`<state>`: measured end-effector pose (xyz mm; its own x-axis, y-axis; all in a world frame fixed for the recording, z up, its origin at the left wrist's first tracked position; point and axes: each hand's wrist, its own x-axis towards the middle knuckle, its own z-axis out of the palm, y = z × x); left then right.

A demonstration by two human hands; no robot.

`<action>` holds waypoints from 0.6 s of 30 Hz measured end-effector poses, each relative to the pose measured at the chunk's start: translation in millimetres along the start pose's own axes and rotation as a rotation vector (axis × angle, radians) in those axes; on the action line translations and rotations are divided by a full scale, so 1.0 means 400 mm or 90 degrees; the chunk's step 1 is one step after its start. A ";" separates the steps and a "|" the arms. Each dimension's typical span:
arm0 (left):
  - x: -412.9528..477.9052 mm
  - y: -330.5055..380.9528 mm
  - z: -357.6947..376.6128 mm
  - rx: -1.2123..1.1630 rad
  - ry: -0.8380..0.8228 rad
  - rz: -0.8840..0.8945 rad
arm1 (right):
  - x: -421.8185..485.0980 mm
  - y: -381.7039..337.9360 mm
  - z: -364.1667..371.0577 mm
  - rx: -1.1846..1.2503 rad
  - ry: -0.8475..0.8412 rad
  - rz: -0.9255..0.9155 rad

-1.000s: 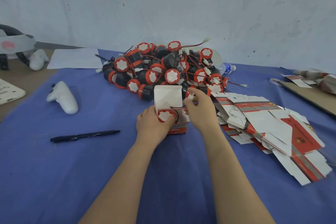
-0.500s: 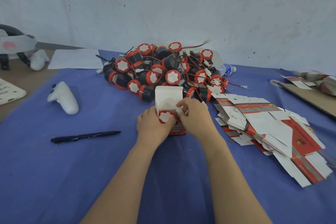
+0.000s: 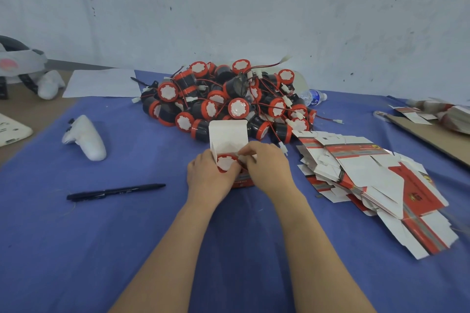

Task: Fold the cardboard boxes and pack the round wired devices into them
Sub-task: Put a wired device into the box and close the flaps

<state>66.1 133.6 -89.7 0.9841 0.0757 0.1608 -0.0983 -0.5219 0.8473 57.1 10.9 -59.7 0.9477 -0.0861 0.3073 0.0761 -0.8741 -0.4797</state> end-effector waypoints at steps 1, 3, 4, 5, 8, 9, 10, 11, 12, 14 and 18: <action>0.001 -0.001 0.000 -0.001 0.000 -0.002 | 0.000 0.002 -0.009 0.018 -0.025 -0.006; 0.002 -0.002 -0.001 -0.006 -0.004 -0.004 | -0.001 0.007 -0.031 0.068 -0.094 -0.038; 0.003 -0.001 -0.002 -0.004 -0.007 -0.004 | -0.003 0.009 -0.043 0.092 -0.130 -0.052; 0.003 -0.001 -0.002 0.000 -0.010 -0.002 | -0.006 0.010 -0.054 0.111 -0.161 -0.060; 0.003 0.000 -0.002 0.000 -0.009 -0.007 | -0.010 0.019 -0.071 0.089 -0.184 -0.060; 0.003 0.000 -0.003 0.000 -0.009 -0.011 | -0.010 0.022 -0.071 0.070 -0.178 -0.056; 0.003 0.001 -0.003 0.001 -0.010 -0.013 | -0.009 0.024 -0.070 0.058 -0.170 -0.052; 0.003 0.001 -0.004 0.001 -0.012 -0.015 | -0.010 0.023 -0.069 0.055 -0.163 -0.051; 0.003 0.000 -0.005 0.001 -0.015 -0.017 | -0.012 0.021 -0.068 0.058 -0.159 -0.053; 0.003 0.000 -0.007 -0.003 -0.017 -0.022 | -0.015 0.022 -0.070 0.077 -0.166 -0.049; 0.001 0.000 -0.008 -0.027 -0.012 -0.019 | -0.019 0.027 -0.082 0.099 -0.192 -0.042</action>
<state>66.0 136.4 -87.8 0.9892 0.0754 0.1256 -0.0740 -0.4827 0.8726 40.7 -13.6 -40.4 0.9863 0.1344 0.0958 0.1650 -0.7880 -0.5931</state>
